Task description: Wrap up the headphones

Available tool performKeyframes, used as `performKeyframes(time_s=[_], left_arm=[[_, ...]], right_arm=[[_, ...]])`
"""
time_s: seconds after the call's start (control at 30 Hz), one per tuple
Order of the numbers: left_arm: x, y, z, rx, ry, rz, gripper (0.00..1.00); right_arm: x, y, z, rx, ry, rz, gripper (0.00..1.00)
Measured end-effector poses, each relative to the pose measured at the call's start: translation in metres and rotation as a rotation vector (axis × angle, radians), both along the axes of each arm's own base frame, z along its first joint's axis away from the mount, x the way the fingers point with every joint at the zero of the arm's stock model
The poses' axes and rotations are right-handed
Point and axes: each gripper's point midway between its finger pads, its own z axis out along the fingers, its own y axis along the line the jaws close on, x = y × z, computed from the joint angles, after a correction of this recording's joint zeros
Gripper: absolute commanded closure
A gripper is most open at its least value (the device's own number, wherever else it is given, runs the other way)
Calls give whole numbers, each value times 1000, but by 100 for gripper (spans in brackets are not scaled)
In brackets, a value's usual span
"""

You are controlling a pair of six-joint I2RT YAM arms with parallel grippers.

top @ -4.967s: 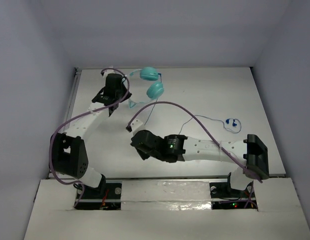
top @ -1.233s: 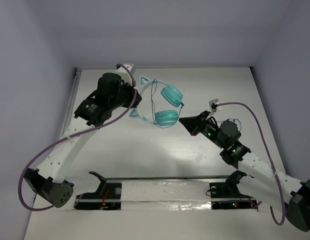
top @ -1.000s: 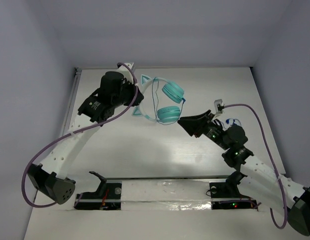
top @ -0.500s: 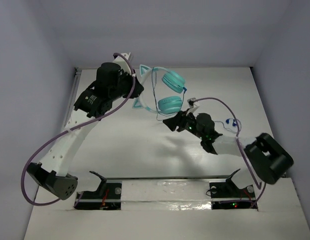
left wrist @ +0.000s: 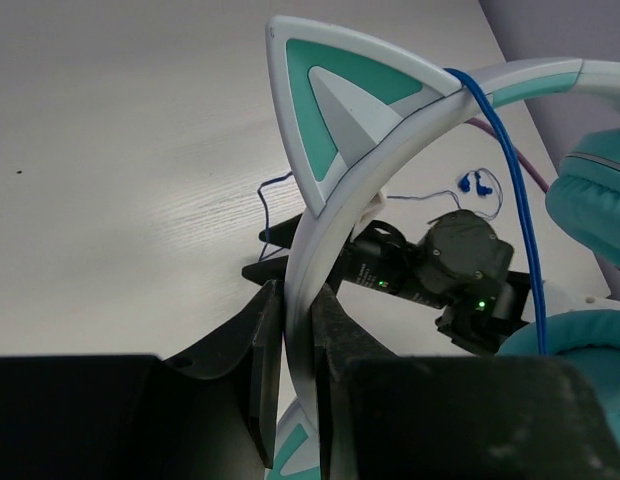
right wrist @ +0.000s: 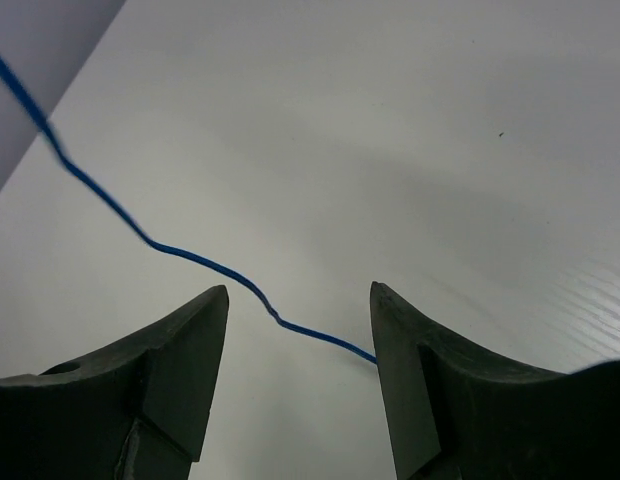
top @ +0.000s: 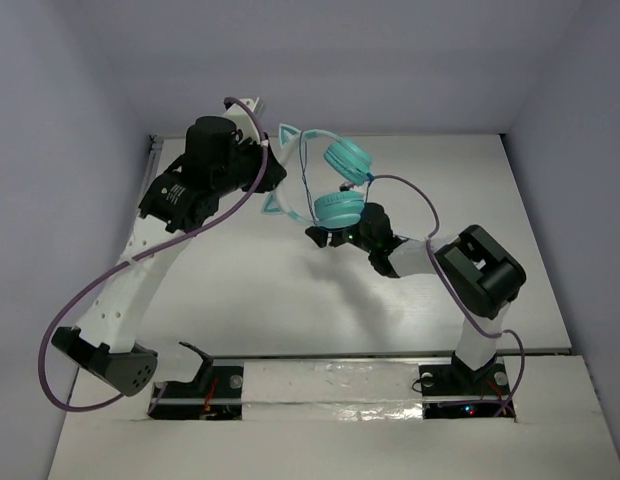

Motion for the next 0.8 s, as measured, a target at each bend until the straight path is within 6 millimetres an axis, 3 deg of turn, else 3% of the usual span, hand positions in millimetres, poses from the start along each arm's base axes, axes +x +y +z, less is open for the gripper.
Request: performKeyframes(time_s=[0.23, 0.4, 0.43, 0.47, 0.53, 0.57, 0.67, 0.8], left_arm=[[3, -1, 34, -25, -40, -21, 100], [3, 1, 62, -37, -77, -21, 100], [3, 2, 67, -39, -83, -21, 100], [2, 2, 72, -40, -88, -22, 100], [0, 3, 79, -42, -96, -24, 100], [-1, 4, 80, -41, -97, -25, 100], [-5, 6, 78, -31, -86, -26, 100], [-6, 11, 70, -6, -61, -8, 100]], right_arm=[[1, 0, -33, -79, 50, 13, 35], [8, 3, -29, -104, 28, 22, 38], [9, 4, -27, -105, 21, 23, 41], [10, 4, -27, -105, 18, 24, 54], [11, 3, -30, -110, 20, 23, 70], [11, 3, -31, -107, 23, 24, 84], [9, 0, -37, -94, 43, 23, 100], [2, -4, -43, -66, 73, 22, 100]])
